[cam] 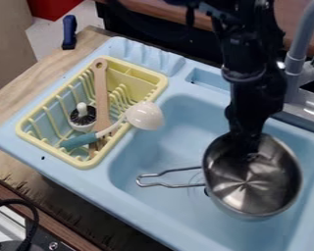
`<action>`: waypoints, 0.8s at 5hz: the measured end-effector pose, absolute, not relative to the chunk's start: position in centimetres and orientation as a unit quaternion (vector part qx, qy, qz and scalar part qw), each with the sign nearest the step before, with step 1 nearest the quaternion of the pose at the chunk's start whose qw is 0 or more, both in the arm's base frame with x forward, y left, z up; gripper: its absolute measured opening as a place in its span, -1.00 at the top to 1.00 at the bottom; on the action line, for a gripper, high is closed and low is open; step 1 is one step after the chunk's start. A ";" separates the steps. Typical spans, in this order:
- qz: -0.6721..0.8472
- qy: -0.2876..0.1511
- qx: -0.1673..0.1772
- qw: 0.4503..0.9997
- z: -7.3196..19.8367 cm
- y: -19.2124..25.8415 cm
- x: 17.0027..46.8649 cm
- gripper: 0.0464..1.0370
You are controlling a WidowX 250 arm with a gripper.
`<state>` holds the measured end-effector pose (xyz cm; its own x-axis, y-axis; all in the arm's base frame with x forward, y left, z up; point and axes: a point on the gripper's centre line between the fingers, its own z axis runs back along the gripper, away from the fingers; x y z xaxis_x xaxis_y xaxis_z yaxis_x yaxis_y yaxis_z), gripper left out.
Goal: Move the pot at the upper right side of the sink
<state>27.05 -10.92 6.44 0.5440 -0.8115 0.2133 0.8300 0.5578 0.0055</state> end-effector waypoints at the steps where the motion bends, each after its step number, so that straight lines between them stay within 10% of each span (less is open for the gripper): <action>1: -0.406 -0.091 -0.031 0.909 6.9 -10.9 27.4 0.97; 4: -0.144 -0.089 0.016 0.985 6.1 -8.0 29.0 0.97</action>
<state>28.99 -8.02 6.06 0.9425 -0.2870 0.1714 0.2814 0.9579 0.0568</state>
